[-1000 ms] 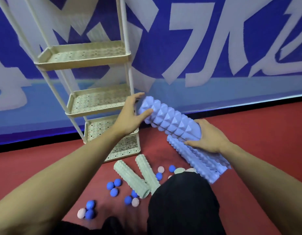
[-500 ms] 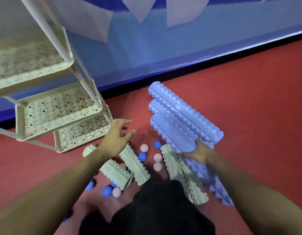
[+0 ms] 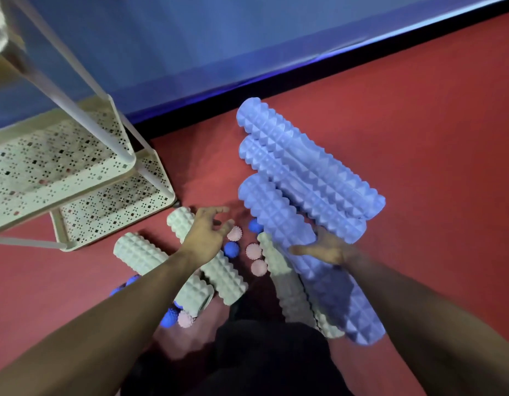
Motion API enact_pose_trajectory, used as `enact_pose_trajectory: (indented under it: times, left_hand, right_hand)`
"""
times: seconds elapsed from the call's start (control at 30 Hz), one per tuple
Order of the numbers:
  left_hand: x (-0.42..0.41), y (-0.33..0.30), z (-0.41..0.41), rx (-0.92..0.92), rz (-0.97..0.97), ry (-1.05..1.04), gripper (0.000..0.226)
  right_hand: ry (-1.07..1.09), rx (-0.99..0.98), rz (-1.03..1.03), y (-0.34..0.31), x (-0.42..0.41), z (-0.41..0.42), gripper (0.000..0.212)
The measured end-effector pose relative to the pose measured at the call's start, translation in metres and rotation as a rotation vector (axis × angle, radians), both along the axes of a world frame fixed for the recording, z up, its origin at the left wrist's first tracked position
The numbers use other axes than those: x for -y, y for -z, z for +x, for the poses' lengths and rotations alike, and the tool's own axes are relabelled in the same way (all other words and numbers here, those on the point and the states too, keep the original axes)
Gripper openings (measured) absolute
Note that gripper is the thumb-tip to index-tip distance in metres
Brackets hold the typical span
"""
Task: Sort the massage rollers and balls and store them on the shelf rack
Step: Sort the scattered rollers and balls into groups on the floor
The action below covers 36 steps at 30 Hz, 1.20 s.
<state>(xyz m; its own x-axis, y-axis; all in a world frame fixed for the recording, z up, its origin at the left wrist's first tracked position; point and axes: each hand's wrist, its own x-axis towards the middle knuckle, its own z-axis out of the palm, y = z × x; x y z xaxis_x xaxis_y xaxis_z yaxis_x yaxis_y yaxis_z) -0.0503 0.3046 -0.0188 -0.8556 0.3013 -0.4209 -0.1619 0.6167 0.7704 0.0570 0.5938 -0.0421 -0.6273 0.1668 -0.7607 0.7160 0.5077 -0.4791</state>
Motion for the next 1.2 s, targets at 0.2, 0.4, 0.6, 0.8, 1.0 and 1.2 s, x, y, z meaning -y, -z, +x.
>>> enact_pose_trajectory:
  times: [0.2, 0.4, 0.6, 0.8, 1.0, 1.2]
  left_hand:
    - [-0.004, 0.01, 0.0, 0.038, 0.055, 0.031, 0.03]
    - [0.0, 0.024, -0.003, 0.046, 0.071, 0.007, 0.025]
    - [-0.007, 0.037, 0.006, 0.102, 0.113, -0.02, 0.022]
    - [-0.008, 0.054, 0.006, 0.162, 0.063, -0.012, 0.018]
    - [-0.006, 0.078, 0.013, 0.176, 0.093, -0.035, 0.006]
    - [-0.005, 0.089, 0.02, 0.223, 0.085, -0.075, 0.016]
  right_hand:
    - [-0.058, 0.068, -0.131, 0.025, 0.065, 0.007, 0.103]
    - [0.025, -0.025, -0.143, 0.026, 0.048, 0.004, 0.064]
    - [0.181, -0.019, -0.083, 0.027, 0.01, -0.003, 0.082]
    - [0.095, 0.02, -0.175, 0.031, 0.022, -0.013, 0.059]
    - [-0.001, 0.002, -0.235, 0.029, 0.028, -0.016, 0.066]
    - [-0.041, 0.018, -0.281, 0.033, 0.043, -0.04, 0.082]
